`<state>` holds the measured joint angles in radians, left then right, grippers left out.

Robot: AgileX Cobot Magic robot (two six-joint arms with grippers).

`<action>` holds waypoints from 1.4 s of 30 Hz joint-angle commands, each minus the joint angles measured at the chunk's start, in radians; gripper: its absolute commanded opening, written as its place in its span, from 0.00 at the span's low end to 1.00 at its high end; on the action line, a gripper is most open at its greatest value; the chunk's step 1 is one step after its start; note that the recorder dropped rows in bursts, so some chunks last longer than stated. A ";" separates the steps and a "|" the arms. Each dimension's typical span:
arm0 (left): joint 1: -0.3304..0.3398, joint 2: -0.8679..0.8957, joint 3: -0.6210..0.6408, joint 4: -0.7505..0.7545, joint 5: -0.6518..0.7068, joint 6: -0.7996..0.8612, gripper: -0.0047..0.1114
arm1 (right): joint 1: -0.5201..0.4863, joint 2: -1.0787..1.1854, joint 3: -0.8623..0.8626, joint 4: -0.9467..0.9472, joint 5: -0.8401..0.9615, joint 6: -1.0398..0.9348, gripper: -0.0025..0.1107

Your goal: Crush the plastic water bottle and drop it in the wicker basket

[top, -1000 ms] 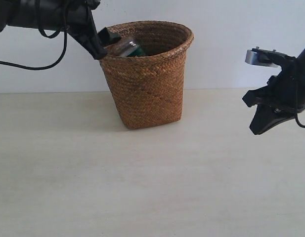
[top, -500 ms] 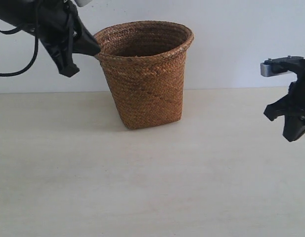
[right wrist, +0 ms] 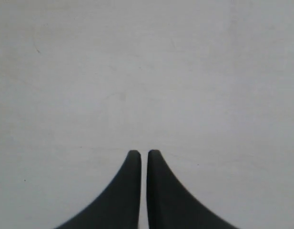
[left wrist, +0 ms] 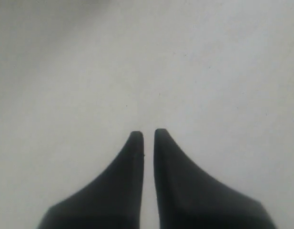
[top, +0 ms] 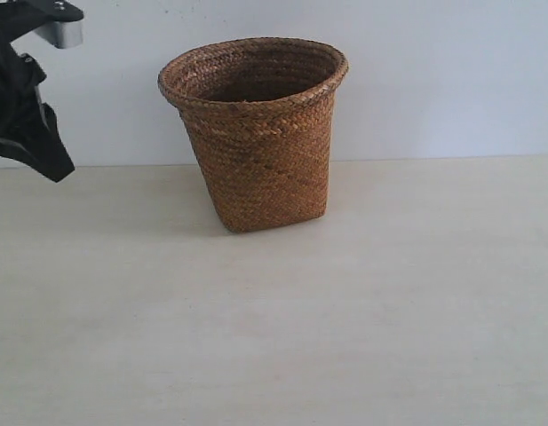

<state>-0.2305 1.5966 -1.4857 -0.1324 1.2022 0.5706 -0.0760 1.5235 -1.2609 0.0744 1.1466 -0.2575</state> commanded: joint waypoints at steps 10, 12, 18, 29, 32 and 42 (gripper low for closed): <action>0.040 -0.299 0.277 0.197 -0.222 -0.329 0.08 | -0.008 -0.340 0.270 0.016 -0.342 0.002 0.02; 0.040 -0.367 0.335 0.197 -0.281 -0.346 0.08 | -0.008 -0.383 0.322 0.021 -0.397 0.002 0.02; 0.040 -0.557 0.509 0.197 -0.421 -0.372 0.08 | 0.007 -0.530 0.461 0.021 -0.561 -0.011 0.02; 0.040 -1.015 0.904 0.197 -0.772 -0.552 0.08 | 0.030 -1.013 0.742 0.104 -0.871 -0.014 0.02; 0.040 -1.091 0.973 0.195 -0.863 -0.582 0.08 | 0.030 -1.115 0.774 0.114 -0.867 -0.002 0.02; 0.040 -1.266 1.069 0.121 -0.967 -0.571 0.08 | 0.028 -1.370 0.988 0.209 -0.976 0.063 0.02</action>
<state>-0.1928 0.3650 -0.4573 0.0000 0.3017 0.0000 -0.0499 0.2058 -0.3220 0.2605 0.2101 -0.1897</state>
